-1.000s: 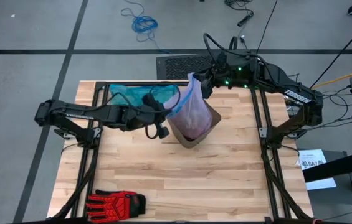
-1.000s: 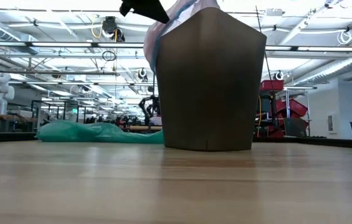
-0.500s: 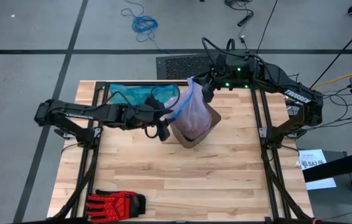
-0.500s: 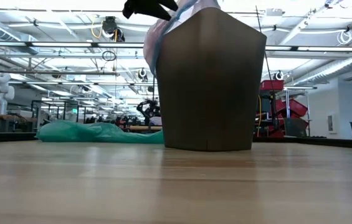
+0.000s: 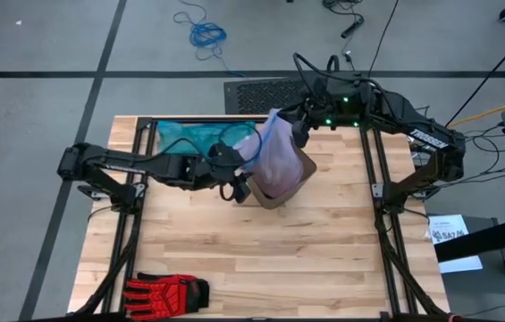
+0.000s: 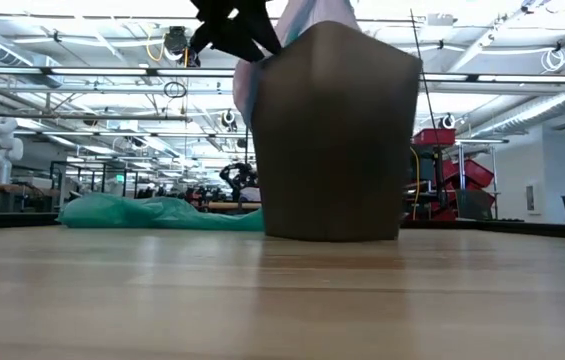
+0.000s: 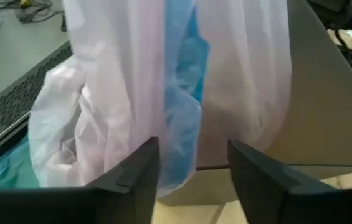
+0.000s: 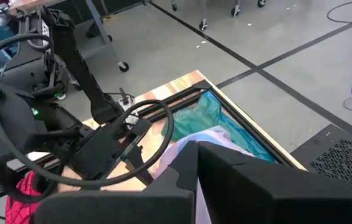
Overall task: Place trash/remove bag and relplace
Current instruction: Remove the pink trash bag from the trash bin, then remove the pink trash bag from the black trash bin
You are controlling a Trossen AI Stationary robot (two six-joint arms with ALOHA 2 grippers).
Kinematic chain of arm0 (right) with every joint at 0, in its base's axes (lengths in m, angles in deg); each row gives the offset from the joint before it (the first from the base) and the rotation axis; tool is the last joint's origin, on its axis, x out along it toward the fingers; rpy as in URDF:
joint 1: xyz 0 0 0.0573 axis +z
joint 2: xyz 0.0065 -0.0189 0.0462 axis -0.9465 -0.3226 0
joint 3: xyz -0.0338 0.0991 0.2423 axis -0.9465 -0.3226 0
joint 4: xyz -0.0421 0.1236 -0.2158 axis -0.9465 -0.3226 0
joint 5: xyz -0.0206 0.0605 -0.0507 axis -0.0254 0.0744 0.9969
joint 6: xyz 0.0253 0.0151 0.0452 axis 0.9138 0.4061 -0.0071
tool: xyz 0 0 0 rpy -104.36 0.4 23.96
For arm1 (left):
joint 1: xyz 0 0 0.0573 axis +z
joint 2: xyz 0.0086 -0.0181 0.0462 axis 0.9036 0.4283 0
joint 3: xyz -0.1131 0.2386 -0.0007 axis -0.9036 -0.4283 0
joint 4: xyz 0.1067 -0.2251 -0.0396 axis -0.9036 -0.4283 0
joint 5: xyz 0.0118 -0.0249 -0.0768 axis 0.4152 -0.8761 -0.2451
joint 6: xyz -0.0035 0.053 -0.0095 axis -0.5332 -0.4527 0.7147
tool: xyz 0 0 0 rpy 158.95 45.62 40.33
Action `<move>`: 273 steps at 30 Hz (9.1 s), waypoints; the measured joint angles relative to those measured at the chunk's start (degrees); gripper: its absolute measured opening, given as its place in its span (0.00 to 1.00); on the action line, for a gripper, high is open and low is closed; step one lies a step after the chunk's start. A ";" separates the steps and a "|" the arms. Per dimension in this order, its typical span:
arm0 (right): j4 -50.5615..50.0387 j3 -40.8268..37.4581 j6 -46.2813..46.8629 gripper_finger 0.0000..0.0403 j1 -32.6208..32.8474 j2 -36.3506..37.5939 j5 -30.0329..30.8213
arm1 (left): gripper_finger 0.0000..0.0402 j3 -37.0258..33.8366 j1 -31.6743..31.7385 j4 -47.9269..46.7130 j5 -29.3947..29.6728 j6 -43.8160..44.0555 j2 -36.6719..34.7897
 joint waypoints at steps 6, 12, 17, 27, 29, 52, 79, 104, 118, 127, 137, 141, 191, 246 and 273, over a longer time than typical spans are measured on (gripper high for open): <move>0.27 0.00 0.32 0.00 0.00 1.14 0.04 | 0.08 2.72 0.00 -5.45 0.32 -2.21 -4.31; -0.08 0.00 1.40 0.00 0.13 2.24 -2.32 | 0.01 9.88 0.02 -12.18 -0.97 -10.04 -7.62; -6.13 0.00 6.44 0.00 0.13 2.22 -13.69 | 0.00 17.64 0.02 -15.59 -3.65 -19.62 -9.15; -11.95 0.00 15.33 0.17 -7.15 -0.42 -11.06 | 0.00 28.90 0.10 -26.19 -11.53 -23.97 -9.32; -11.31 0.00 16.48 0.26 -10.77 -1.30 -13.07 | 0.00 29.18 0.09 -27.14 -13.60 -23.83 -9.31; -23.35 -1.86 5.17 0.47 -35.90 -21.37 -40.86 | 0.00 29.28 0.00 -33.60 -17.11 -22.38 -10.92; 4.96 -15.12 18.53 0.01 -27.32 -14.70 -49.70 | 0.00 29.28 0.00 -34.97 -16.78 -22.31 -11.06; -2.87 -15.17 16.14 0.40 -32.27 -11.91 -54.38 | 0.00 29.28 0.00 -37.99 -19.95 -19.30 -11.06; 8.76 -15.25 18.24 0.31 -26.25 -23.86 -67.27 | 0.00 29.26 0.00 -37.82 -20.02 -18.02 -11.06; 20.74 -15.23 22.43 0.01 -22.51 -19.03 -60.86 | 0.00 29.26 0.00 -37.87 -20.01 -17.76 -11.06; 24.08 -14.41 17.03 0.00 -21.40 -7.20 -49.23 | 0.00 29.26 0.10 -38.46 -19.70 -17.79 -11.08; 21.34 -10.24 6.92 0.00 -18.10 -4.18 -43.85 | 0.00 29.26 0.22 -38.44 -18.35 -17.08 -11.08; -35.56 13.10 -2.95 0.46 -17.46 -9.15 -22.42 | 0.03 29.18 10.51 -45.86 -24.78 -7.86 -6.58; -33.98 24.92 -7.30 0.00 -12.89 -18.51 -30.37 | 0.01 30.98 14.77 -48.14 -25.47 -7.29 -6.56; -26.51 24.92 -14.32 0.00 -7.24 -18.51 -33.26 | 0.43 39.58 22.43 -31.10 -44.97 -15.29 -1.24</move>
